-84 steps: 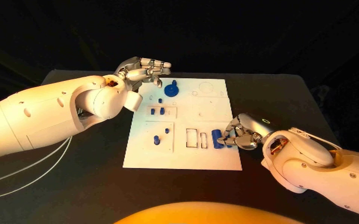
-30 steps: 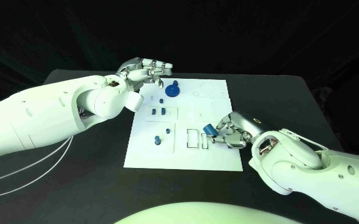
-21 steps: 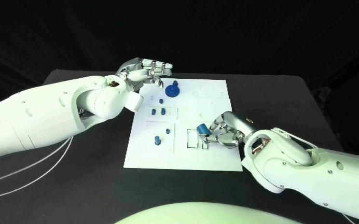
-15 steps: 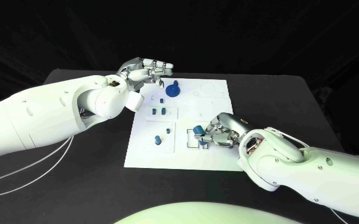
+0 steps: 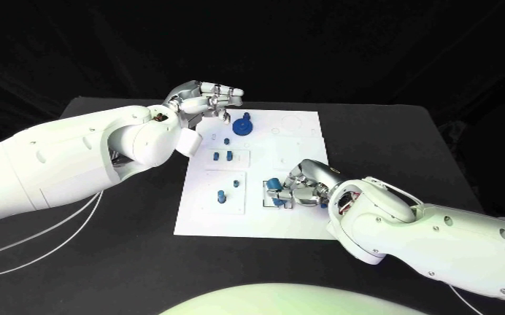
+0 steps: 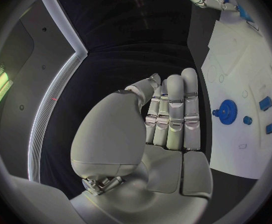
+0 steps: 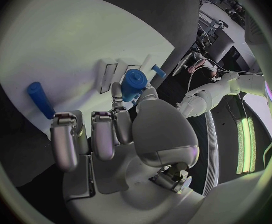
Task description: Assemble the parts on the task board
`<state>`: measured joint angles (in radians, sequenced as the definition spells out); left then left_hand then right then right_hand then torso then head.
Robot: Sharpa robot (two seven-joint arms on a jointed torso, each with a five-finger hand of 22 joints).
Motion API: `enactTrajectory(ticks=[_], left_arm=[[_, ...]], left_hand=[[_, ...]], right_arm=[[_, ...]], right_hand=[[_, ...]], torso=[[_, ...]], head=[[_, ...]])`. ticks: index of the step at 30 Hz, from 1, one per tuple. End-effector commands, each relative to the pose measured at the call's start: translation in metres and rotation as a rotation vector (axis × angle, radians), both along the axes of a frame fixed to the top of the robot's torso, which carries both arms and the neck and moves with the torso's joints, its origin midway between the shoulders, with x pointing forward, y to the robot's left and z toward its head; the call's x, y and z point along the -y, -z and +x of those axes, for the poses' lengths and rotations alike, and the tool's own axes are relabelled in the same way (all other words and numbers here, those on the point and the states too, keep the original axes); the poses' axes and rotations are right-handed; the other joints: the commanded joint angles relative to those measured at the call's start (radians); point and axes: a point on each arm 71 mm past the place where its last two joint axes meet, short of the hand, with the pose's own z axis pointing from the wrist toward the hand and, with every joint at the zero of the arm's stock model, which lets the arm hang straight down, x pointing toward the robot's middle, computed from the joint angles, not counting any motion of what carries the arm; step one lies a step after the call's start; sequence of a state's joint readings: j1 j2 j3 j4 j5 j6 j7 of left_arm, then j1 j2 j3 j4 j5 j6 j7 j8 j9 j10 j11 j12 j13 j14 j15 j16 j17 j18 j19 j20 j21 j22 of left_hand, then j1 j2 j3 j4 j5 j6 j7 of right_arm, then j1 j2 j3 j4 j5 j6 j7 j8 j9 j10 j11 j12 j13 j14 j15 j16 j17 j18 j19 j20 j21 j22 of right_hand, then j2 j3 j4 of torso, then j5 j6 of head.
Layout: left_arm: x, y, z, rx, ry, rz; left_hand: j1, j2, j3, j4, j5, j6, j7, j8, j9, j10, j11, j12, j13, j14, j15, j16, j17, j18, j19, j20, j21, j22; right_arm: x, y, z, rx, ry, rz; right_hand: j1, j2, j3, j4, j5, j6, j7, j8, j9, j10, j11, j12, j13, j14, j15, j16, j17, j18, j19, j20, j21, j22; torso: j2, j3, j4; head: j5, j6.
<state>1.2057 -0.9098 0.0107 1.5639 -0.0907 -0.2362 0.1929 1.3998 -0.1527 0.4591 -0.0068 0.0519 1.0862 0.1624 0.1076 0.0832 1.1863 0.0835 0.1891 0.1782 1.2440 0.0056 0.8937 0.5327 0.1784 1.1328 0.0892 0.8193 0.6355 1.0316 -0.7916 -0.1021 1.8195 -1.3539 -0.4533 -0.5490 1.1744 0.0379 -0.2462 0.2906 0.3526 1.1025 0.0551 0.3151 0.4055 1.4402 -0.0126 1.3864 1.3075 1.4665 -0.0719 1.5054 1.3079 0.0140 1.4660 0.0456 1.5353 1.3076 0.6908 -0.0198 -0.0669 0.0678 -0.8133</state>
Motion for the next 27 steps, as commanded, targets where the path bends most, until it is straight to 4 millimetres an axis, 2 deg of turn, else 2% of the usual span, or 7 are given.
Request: enactTrajectory(ticks=[1, 8, 11, 15, 19, 23, 27], left_arm=[[0.003, -0.001, -0.001, -0.001, 0.020, -0.012], [0.003, -0.001, -0.001, -0.002, 0.020, -0.011], [0.002, -0.001, -0.001, -0.003, 0.021, -0.011], [0.002, -0.001, -0.001, -0.004, 0.022, -0.011], [0.002, -0.001, -0.001, -0.005, 0.021, -0.010], [0.002, -0.001, -0.001, -0.005, 0.021, -0.010], [0.001, -0.001, -0.001, -0.005, 0.019, -0.009]], left_hand=[[-0.007, 0.004, -0.007, 0.001, -0.001, -0.004, 0.000, 0.005, -0.001, -0.007, 0.002, 0.001, 0.002, -0.005, -0.001, -0.006, -0.001, 0.006, 0.006, 0.002, -0.006, -0.001], [-0.007, 0.004, -0.007, 0.001, -0.001, -0.004, 0.000, 0.005, -0.001, -0.007, 0.002, 0.001, 0.002, -0.005, -0.001, -0.006, -0.001, 0.006, 0.006, 0.002, -0.006, -0.001], [-0.007, 0.004, -0.007, 0.001, -0.001, -0.004, 0.000, 0.005, -0.001, -0.007, 0.002, 0.001, 0.002, -0.005, -0.001, -0.006, -0.001, 0.006, 0.006, 0.002, -0.006, -0.001], [-0.007, 0.004, -0.007, 0.001, -0.001, -0.004, 0.000, 0.005, -0.001, -0.007, 0.002, 0.001, 0.002, -0.005, -0.001, -0.006, -0.001, 0.006, 0.006, 0.002, -0.006, -0.001], [-0.007, 0.004, -0.007, 0.001, -0.001, -0.004, 0.000, 0.005, -0.001, -0.007, 0.002, 0.001, 0.002, -0.005, -0.001, -0.006, -0.001, 0.006, 0.006, 0.002, -0.006, -0.001], [-0.007, 0.004, -0.007, 0.001, -0.001, -0.004, 0.000, 0.005, -0.001, -0.007, 0.002, 0.001, 0.002, -0.005, -0.001, -0.006, -0.001, 0.006, 0.006, 0.002, -0.006, -0.001], [-0.007, 0.004, -0.007, 0.001, -0.001, -0.004, 0.000, 0.005, -0.001, -0.007, 0.002, 0.001, 0.002, -0.005, -0.001, -0.006, -0.001, 0.006, 0.006, 0.002, -0.006, -0.001]], right_arm=[[-0.002, 0.002, 0.001, -0.006, -0.013, -0.007], [-0.002, 0.002, 0.002, 0.006, -0.007, -0.005], [-0.003, 0.001, 0.003, 0.014, -0.003, -0.003], [-0.002, 0.001, 0.004, 0.026, 0.004, -0.001], [-0.002, -0.001, 0.003, 0.037, 0.001, 0.006], [-0.001, -0.004, -0.001, 0.047, -0.010, 0.016], [0.002, -0.007, -0.006, 0.056, -0.025, 0.023]], right_hand=[[-0.021, -0.004, -0.015, 0.000, -0.031, -0.005, -0.001, 0.009, 0.008, 0.000, -0.004, -0.005, 0.061, 0.078, -0.006, 0.000, 0.137, -0.005, 0.088, -0.011, -0.006, 0.251], [-0.073, -0.028, -0.037, 0.002, -0.147, -0.019, 0.001, 0.017, 0.028, -0.003, -0.002, -0.013, 0.059, 0.077, -0.005, -0.002, 0.134, -0.003, 0.085, -0.010, -0.012, 0.249], [-0.128, -0.077, 0.010, 0.005, -0.226, -0.030, 0.002, 0.021, 0.042, -0.010, 0.002, -0.026, 0.053, 0.076, -0.003, -0.004, 0.131, -0.002, 0.082, -0.008, -0.019, 0.247], [-0.180, -0.125, 0.049, 0.006, -0.278, -0.039, 0.005, 0.023, 0.051, -0.016, 0.002, -0.036, 0.047, 0.076, -0.001, -0.006, 0.129, 0.000, 0.079, -0.007, -0.026, 0.245], [-0.179, -0.113, 0.072, 0.004, -0.259, -0.042, 0.006, 0.025, 0.056, -0.016, 0.002, -0.036, 0.049, 0.076, 0.000, -0.006, 0.129, 0.000, 0.079, -0.006, -0.025, 0.245], [-0.099, -0.075, 0.098, -0.009, -0.137, -0.041, 0.003, 0.030, 0.065, -0.011, 0.000, -0.033, 0.055, 0.076, -0.002, -0.006, 0.130, -0.001, 0.081, -0.008, -0.022, 0.246], [-0.027, -0.068, 0.100, -0.028, -0.101, -0.039, 0.000, 0.034, 0.072, -0.006, -0.003, -0.029, 0.062, 0.077, -0.004, -0.004, 0.133, -0.002, 0.083, -0.009, -0.017, 0.248]], torso=[[0.000, 0.0002, 0.0004], [0.000, -0.0001, 0.0005], [0.000, -0.0001, -0.0012], [-0.001, -0.0003, -0.0008], [-0.001, 0.0002, 0.0002], [-0.001, 0.0008, -0.0004], [0.000, 0.0005, -0.0015]], head=[[0.001, -0.001], [0.001, -0.002], [0.001, -0.003], [-0.001, -0.003], [-0.001, -0.004], [0.000, -0.002], [0.001, -0.002]])
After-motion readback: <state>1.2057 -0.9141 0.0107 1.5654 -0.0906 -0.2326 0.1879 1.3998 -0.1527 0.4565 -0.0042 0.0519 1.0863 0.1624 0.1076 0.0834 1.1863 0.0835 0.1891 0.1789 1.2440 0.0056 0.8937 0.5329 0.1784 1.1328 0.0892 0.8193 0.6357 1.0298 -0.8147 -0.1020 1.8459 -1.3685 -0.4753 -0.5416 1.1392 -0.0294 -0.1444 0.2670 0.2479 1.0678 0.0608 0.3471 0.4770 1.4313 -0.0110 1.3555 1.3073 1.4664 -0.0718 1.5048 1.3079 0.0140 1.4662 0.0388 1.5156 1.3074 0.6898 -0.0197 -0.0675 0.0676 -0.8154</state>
